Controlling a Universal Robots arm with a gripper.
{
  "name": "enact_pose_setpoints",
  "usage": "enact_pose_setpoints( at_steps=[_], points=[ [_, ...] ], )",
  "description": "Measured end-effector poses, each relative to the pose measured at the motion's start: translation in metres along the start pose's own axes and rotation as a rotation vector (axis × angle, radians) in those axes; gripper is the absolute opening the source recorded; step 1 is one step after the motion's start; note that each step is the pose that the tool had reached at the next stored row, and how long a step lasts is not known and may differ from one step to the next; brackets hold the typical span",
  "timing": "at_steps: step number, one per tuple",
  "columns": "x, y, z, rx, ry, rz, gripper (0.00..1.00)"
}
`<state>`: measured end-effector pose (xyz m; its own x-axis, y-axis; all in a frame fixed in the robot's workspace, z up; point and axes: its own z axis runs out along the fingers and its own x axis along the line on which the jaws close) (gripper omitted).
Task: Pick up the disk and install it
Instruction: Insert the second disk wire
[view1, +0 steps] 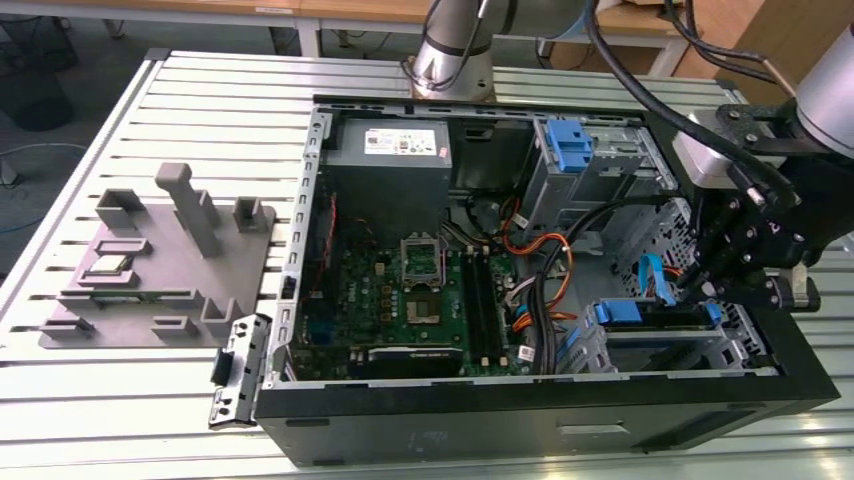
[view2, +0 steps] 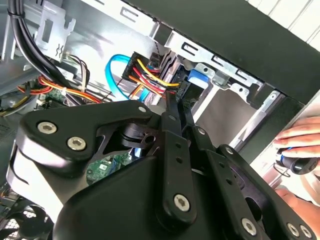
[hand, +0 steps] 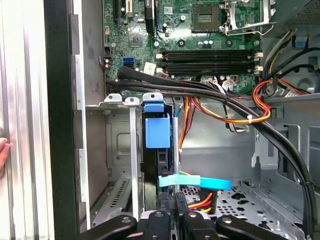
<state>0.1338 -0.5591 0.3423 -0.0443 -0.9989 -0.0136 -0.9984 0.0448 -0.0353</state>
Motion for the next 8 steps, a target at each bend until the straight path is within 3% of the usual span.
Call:
enact_pose_setpoints(
  at_steps=[3,8],
  points=[
    [0.0002,0.0008,0.0035,0.0000,0.0007,0.000,0.16],
    [0.0004,0.0051,0.0041,0.0014,0.0008,0.000,0.16]
  ],
)
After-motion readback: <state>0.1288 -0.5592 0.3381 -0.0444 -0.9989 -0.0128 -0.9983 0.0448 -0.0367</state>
